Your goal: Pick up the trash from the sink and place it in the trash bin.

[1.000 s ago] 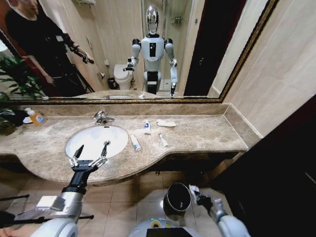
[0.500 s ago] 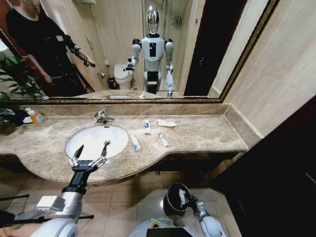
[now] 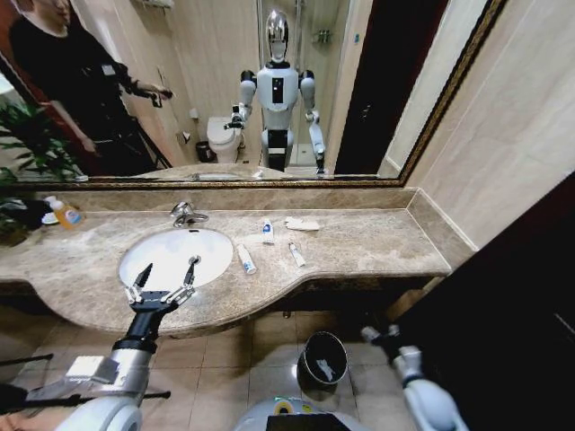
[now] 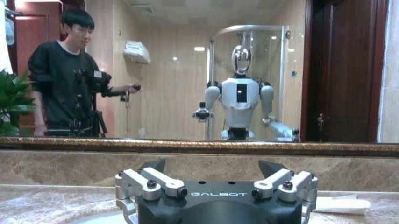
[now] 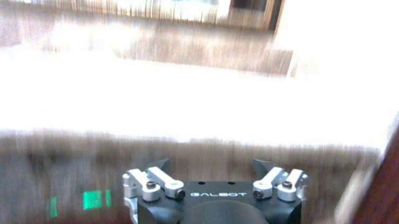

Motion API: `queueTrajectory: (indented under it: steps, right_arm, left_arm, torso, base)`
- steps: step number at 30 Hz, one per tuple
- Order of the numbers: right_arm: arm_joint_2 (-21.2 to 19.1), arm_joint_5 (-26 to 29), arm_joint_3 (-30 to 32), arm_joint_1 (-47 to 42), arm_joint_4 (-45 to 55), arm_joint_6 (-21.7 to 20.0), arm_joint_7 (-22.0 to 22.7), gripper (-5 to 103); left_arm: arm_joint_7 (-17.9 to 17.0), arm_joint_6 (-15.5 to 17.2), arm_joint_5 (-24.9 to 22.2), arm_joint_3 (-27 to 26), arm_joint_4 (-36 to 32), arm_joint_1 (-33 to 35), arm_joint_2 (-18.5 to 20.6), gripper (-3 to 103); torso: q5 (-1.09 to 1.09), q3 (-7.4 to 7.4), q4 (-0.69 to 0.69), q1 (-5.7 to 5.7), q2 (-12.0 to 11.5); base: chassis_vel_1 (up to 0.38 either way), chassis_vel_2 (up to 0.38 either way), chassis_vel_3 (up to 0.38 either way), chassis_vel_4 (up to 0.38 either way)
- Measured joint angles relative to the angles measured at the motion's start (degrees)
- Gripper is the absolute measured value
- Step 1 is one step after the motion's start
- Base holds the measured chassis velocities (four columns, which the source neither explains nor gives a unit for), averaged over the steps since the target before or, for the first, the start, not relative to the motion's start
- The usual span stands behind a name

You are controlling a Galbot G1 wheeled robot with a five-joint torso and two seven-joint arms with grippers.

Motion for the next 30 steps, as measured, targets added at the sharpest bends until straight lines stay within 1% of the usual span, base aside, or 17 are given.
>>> queueTrajectory:
  steps: [1,2,3,4,6,7,8,9,10,12,13,15,19,21,22,24,30]
  right_arm:
    - [-0.6,2.1,0.0,0.5,3.9,-1.9,0.7,93]
    - [-1.7,4.5,-1.2,1.7,8.2,-4.5,1.9,97]
    - [-1.7,4.5,-1.2,1.7,8.2,-4.5,1.9,97]
    - [-2.5,5.6,-2.5,2.5,9.9,-5.7,2.7,97]
    - [-5.4,7.6,-8.2,5.9,13.0,-8.4,6.0,100]
    - [-7.3,8.1,-13.0,9.4,13.3,-10.2,9.3,100]
    - [-8.3,8.3,-16.0,11.9,13.1,-10.9,11.3,100]
    - [-8.3,8.3,-16.0,11.9,13.1,-10.9,11.3,100]
    - [-8.8,8.5,-17.5,13.5,12.7,-11.2,12.2,100]
    - [-10.2,9.5,-22.7,18.5,11.0,-12.0,13.7,100]
    - [-10.2,9.5,-22.7,18.5,11.0,-12.0,13.7,100]
    - [-11.3,10.6,-27.7,22.1,9.9,-13.4,14.6,100]
    - [-11.6,10.3,-32.7,25.6,8.1,-14.3,14.9,100]
    - [-10.9,10.1,-36.9,28.6,5.8,-15.6,16.6,100]
    - [-10.9,10.1,-36.9,28.6,5.8,-15.6,16.6,100]
    - [-10.5,10.1,-41.6,31.6,3.2,-16.7,18.6,100]
    - [-10.5,10.0,-44.5,34.9,-0.7,-17.5,18.6,100]
  left_arm:
    - [0.0,0.0,0.0,0.0,0.0,0.0,0.0,100]
    - [0.0,0.0,0.0,0.0,0.0,0.0,0.0,100]
    - [0.0,0.0,0.0,0.0,0.0,0.0,0.0,100]
    - [0.0,0.0,0.0,0.0,0.0,0.0,0.0,100]
    - [0.0,0.0,0.0,0.0,0.0,0.0,0.0,100]
    - [0.0,0.0,0.0,0.0,0.0,0.0,0.0,100]
    - [0.0,0.0,0.0,0.0,0.0,0.0,0.0,100]
    - [0.0,0.0,0.0,0.0,0.0,0.0,0.0,100]
    - [0.0,0.0,0.0,0.0,0.0,0.0,0.0,100]
    - [0.0,0.0,0.0,0.0,0.0,0.0,0.0,100]
    - [0.0,0.0,0.0,0.0,0.0,0.0,0.0,100]
    - [0.0,0.0,0.0,0.0,0.0,0.0,0.0,100]
    - [0.0,0.0,0.0,0.0,0.0,0.0,0.0,100]
    - [0.0,0.0,0.0,0.0,0.0,0.0,0.0,100]
    - [0.0,0.0,0.0,0.0,0.0,0.0,0.0,100]
    - [0.0,0.0,0.0,0.0,0.0,0.0,0.0,100]
    - [0.0,0.0,0.0,0.0,0.0,0.0,0.0,100]
  torso:
    - [0.00,0.00,0.00,0.00,0.0]
    - [-0.05,0.00,0.00,0.00,0.0]
    - [-0.05,0.00,0.00,0.00,0.0]
    - [-0.03,0.00,-0.01,0.00,0.0]
    - [-0.02,0.00,0.02,0.00,0.0]
    - [0.00,0.00,0.03,0.00,0.0]
    - [0.01,0.00,0.03,0.00,0.0]
    - [0.01,0.00,0.03,0.00,0.0]
    - [0.00,0.00,0.03,0.00,0.0]
    - [0.00,0.01,0.03,0.01,0.0]
    - [0.00,0.01,0.03,0.01,0.0]
    - [0.00,0.01,0.02,0.01,0.0]
    - [-0.01,0.00,0.02,0.01,0.0]
    - [0.00,0.01,0.01,0.00,0.0]
    - [0.00,0.01,0.01,0.00,0.0]
    - [-0.01,0.01,0.02,0.01,0.0]
    - [-0.02,0.00,0.01,0.00,0.0]
  base:
    - [0.000,0.000,0.000,0.000]
    - [0.000,0.000,0.000,0.000]
    - [0.000,0.000,0.000,0.000]
    - [0.000,0.000,0.000,0.000]
    - [0.000,0.000,0.000,0.000]
    - [0.000,0.000,0.000,0.000]
    - [0.000,0.000,0.000,0.000]
    - [0.000,0.000,0.000,0.000]
    - [0.000,0.000,0.000,0.000]
    - [0.000,0.000,0.000,0.000]
    - [0.000,0.000,0.000,0.000]
    - [0.000,0.000,0.000,0.000]
    - [0.000,0.000,0.000,0.000]
    - [0.000,0.000,0.000,0.000]
    - [0.000,0.000,0.000,0.000]
    - [0.000,0.000,0.000,0.000]
    - [0.000,0.000,0.000,0.000]
